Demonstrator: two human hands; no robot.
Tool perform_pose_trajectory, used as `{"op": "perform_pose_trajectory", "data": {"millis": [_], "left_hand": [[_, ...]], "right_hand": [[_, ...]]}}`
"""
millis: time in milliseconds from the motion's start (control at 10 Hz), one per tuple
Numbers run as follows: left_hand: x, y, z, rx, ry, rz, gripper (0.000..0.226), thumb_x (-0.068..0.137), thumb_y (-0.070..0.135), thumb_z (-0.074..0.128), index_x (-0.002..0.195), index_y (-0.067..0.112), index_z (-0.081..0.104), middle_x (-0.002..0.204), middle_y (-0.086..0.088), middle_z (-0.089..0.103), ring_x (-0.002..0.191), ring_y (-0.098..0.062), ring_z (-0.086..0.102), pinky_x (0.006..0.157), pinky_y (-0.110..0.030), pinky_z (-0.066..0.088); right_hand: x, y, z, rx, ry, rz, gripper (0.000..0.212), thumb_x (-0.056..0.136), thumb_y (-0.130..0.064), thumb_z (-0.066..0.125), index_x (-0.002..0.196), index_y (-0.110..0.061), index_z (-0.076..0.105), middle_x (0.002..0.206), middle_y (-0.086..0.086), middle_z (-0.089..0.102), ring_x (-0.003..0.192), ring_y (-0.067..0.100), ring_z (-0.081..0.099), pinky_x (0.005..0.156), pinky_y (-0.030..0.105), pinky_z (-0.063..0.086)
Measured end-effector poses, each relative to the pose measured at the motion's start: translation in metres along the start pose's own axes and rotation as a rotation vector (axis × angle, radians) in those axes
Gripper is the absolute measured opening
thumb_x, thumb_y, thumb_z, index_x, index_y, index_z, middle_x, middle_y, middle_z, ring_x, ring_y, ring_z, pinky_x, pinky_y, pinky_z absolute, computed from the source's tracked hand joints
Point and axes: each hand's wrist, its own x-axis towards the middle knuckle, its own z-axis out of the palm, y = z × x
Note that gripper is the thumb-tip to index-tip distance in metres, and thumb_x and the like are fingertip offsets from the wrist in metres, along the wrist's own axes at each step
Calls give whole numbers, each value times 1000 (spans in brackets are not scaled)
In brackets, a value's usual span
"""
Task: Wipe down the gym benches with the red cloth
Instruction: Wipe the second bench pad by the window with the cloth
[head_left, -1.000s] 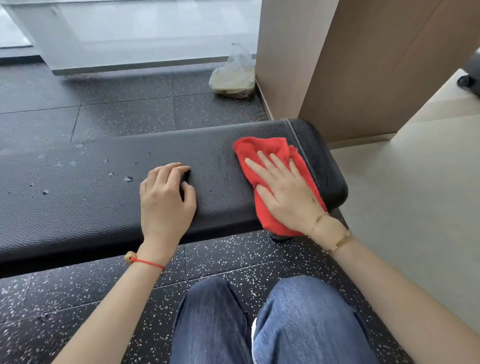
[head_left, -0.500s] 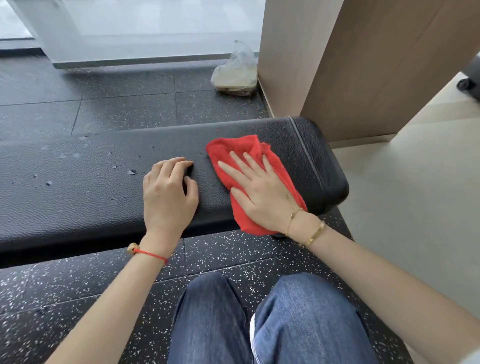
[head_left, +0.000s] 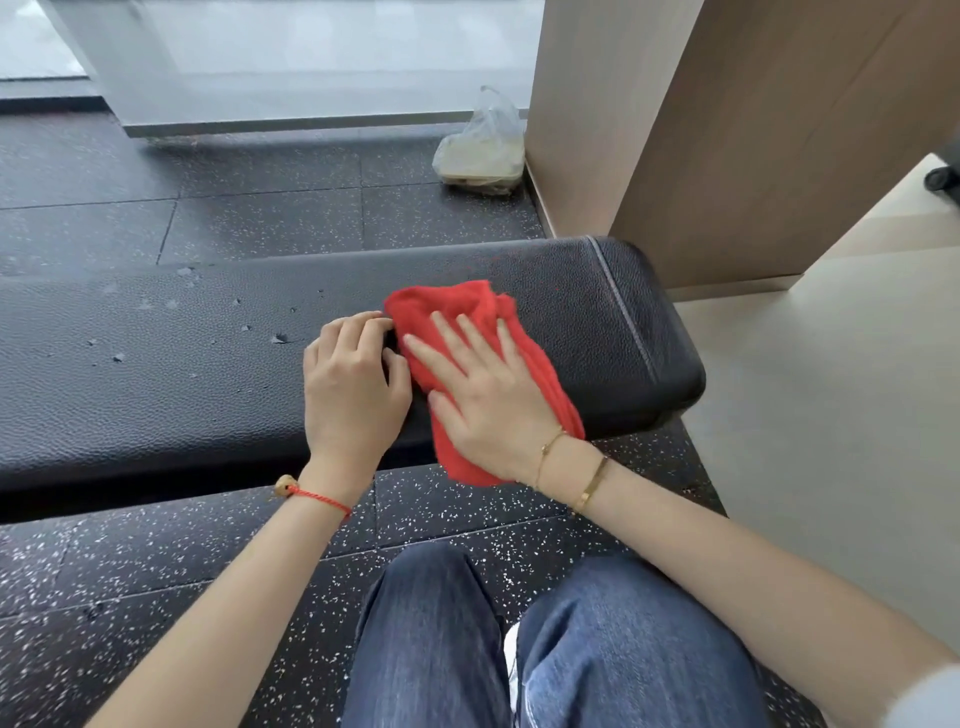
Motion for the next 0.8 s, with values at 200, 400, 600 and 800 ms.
{"op": "perform_pose_trajectory", "data": {"millis": [200,400,600,800], "left_hand": [[1,-4,0,-26,-7,-2,30,86,11,52,113,13,66,122,-3,66,119,-27,55,102,-42,40],[0,-1,-2,1,-28,-16,29,89,13,51,114,12,66,124,-2,66,122,-26,54,104,-41,40],[1,-1,-2,-4,-21,-17,29,88,12,52,113,12,66,123,-3,66,120,-27,55,103,-42,41],[-1,-3,0,29,-33,38,33,94,18,50,123,12,65,131,-2,64,125,-25,53,107,-42,39]], "right_hand": [[5,26,-3,61,25,25,56,96,-38,36,150,-35,25,160,-1,21,148,21,16,121,46,5],[74,76,-12,88,-69,308,56,99,-37,31,152,-35,16,163,0,8,150,22,6,121,47,-4],[47,45,-8,65,-40,86,58,97,-37,35,151,-37,18,162,0,12,150,23,9,121,49,-2],[12,95,-15,81,-23,137,56,97,-36,37,150,-38,22,161,-2,16,149,20,12,121,46,2]]}}
